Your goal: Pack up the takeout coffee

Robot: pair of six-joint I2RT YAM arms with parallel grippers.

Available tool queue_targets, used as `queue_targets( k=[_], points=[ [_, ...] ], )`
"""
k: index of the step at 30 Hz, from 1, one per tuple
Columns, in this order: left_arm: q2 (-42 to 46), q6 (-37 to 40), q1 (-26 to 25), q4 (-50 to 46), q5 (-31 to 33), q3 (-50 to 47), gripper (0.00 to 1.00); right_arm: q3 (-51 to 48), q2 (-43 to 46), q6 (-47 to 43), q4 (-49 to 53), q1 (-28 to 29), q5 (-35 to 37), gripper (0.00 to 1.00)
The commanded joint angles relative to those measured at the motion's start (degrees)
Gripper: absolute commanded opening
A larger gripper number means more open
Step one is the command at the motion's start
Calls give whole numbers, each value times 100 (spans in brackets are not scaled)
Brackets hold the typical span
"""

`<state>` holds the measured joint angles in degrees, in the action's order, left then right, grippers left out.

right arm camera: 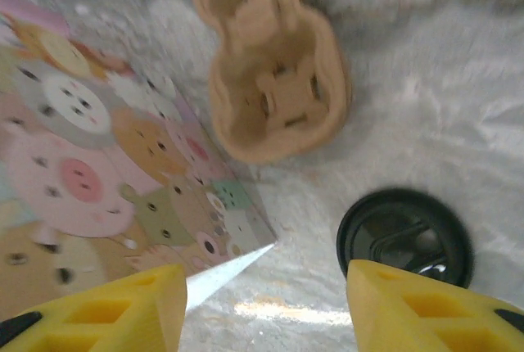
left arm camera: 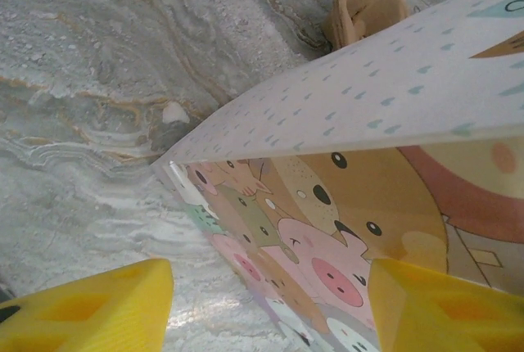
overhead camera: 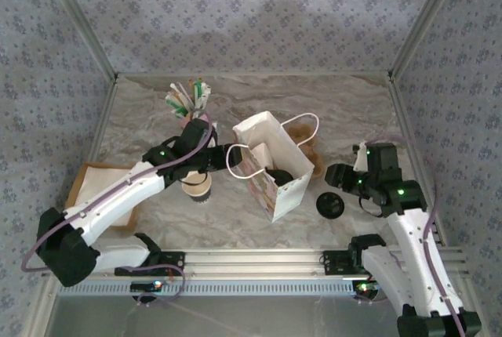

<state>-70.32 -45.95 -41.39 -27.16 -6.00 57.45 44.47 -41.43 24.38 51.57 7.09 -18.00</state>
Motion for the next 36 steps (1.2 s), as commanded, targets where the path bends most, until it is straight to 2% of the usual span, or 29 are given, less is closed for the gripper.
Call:
queue_targets(
  k=[1, 7, 25, 36],
  points=[
    [-208, 130, 24, 149, -15, 343, 64, -367, 35, 363, -541, 28, -563, 54],
    [-513, 175, 255, 241, -28, 523, 64, -522, -210, 463, -845, 358, -504, 53],
    [-1213, 274, 981, 738, -602, 996, 64, -673, -1033, 1023, -2018, 1406, -494, 54],
    [-1448, 283, 1182, 866, -854, 1172, 63, -544, -1578, 1122, -2482, 1833, -380, 54]
  ],
)
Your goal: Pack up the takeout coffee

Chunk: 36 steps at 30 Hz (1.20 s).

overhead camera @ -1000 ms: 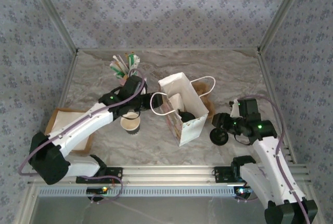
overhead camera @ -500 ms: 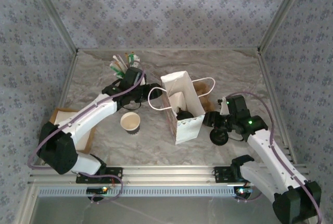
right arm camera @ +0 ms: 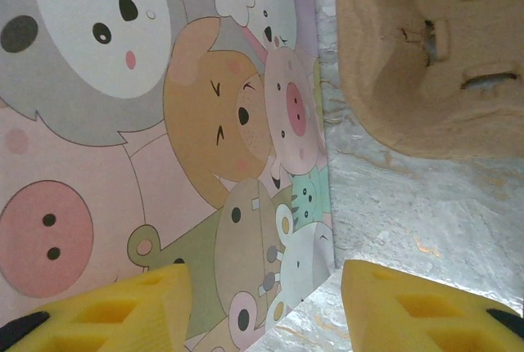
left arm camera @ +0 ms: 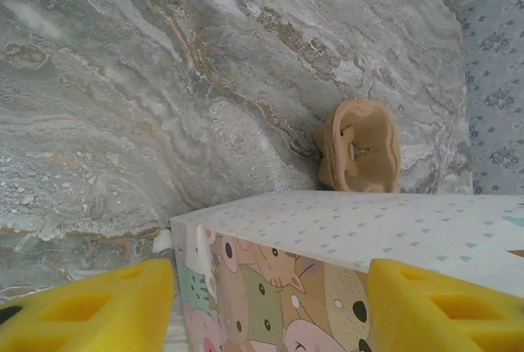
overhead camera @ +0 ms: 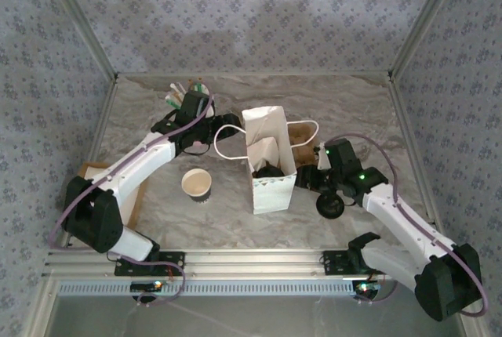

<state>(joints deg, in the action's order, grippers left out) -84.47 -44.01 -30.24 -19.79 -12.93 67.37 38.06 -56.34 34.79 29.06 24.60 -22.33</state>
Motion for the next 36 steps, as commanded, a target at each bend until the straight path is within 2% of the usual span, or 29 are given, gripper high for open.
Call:
queue_targets(
  k=[1, 14, 23, 28, 36],
  points=[
    [-28, 91, 90, 132, -175, 180, 63, 107, -125, 88, -266, 116, 53, 54],
    [336, 109, 197, -6, -130, 24, 64, 201, -366, 40, -258, 170, 244, 55],
    [1254, 211, 204, -494, 350, -237, 68, 533, 454, -344, 511, -91, 1118, 58],
    [2010, 344, 207, -767, 808, -407, 75, 761, 940, -634, 724, -340, 1328, 66],
    [3583, 492, 204, -1283, 1699, -640, 92, 1167, 1915, -1127, 905, -491, 1782, 79]
  ],
)
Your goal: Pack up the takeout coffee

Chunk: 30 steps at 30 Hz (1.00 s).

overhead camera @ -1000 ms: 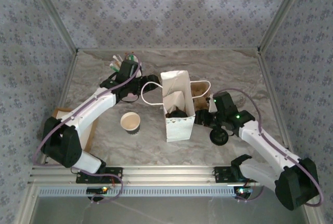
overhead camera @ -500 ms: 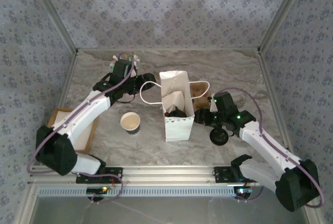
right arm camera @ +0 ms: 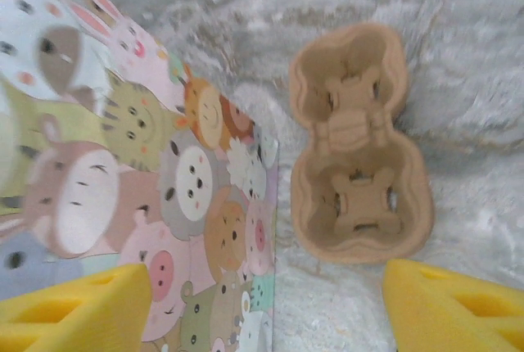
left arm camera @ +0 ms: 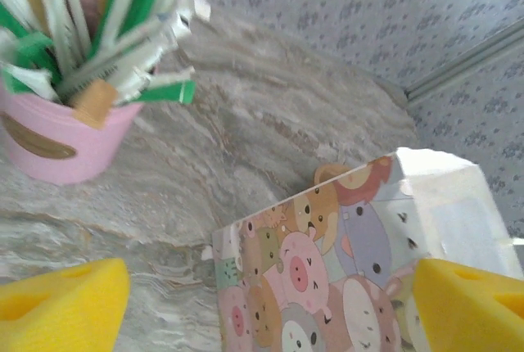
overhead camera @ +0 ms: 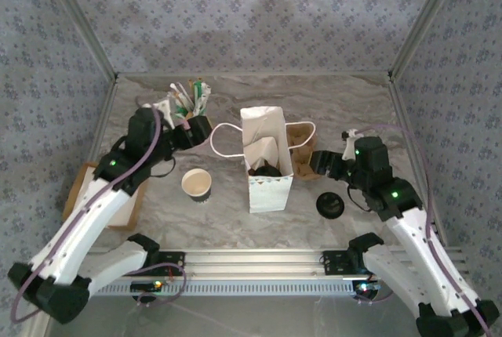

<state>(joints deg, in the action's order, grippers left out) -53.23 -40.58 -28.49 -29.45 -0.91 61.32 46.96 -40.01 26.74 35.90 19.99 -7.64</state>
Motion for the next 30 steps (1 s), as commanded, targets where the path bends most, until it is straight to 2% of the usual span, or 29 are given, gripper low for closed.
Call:
queue_targets(
  k=[1, 7, 9, 14, 19, 22, 26, 30],
  points=[
    [685, 154, 30, -401, 612, -57, 93, 320, 425, -374, 249, -30, 367, 81],
    [1898, 156, 29, -904, 1242, -197, 99, 510, 1171, -586, 489, -40, 672, 92],
    [2201, 116, 29, -1228, 1442, -262, 100, 533, 1401, -609, 591, -41, 776, 100],
    [2676, -101, 28, -1788, 1868, -479, 99, 499, 1904, -618, 776, -48, 1049, 100],
    [2905, -11, 30, -1551, 1422, -926, 99, 361, 2279, -694, 833, -39, 1221, 100],
    [2885, 31, 29, -1532, 1399, -1115, 99, 211, 2440, -745, 824, -39, 1363, 100],
    [2873, 104, 28, -1380, 1624, -1487, 99, -171, 2584, -1066, 574, -40, 1357, 100],
    [2646, 297, 36, -1076, 2159, -1852, 99, -699, 2577, -1233, 132, -41, 1403, 100]
  ],
)
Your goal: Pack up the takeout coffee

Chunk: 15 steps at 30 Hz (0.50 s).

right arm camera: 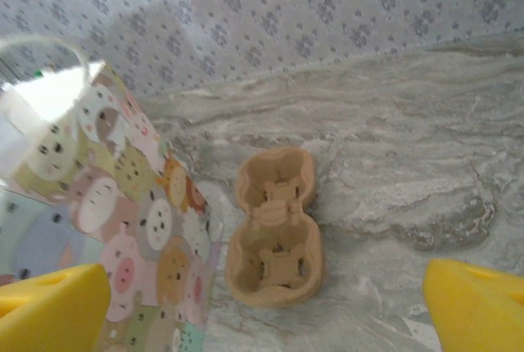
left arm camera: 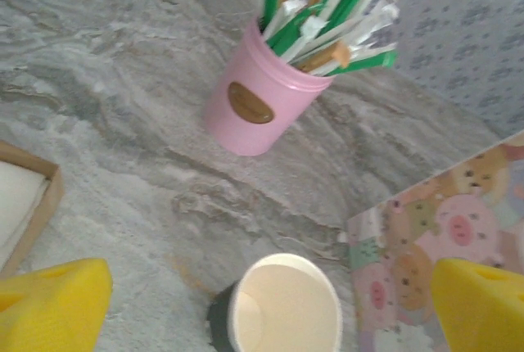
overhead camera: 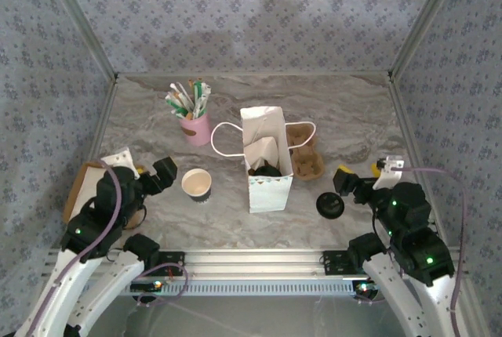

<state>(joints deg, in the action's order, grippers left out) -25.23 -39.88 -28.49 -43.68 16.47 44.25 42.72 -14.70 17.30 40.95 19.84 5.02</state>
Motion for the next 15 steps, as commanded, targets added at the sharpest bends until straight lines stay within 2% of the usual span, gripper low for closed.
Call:
queue_targets(
  k=[1, 5, 7, 11, 15],
  points=[
    [-285, 323, 28, 441, 536, -216, 99, -435, 46, -366, -558, -26, 157, 100],
    [-896, 651, 241, 1167, 669, -424, 99, -920, -7, -628, -1411, -34, 428, 100],
    [-1240, 777, 705, 1614, 231, -576, 100, -1095, -148, -730, -1800, -56, 642, 100],
    [-1687, 783, 1938, 2333, -1044, -849, 100, -1322, -594, -833, -2359, -342, 840, 100],
    [-1687, 1011, 2465, 2786, -1241, -1106, 100, -1631, -801, -674, -2839, -1040, 607, 100]
  ],
)
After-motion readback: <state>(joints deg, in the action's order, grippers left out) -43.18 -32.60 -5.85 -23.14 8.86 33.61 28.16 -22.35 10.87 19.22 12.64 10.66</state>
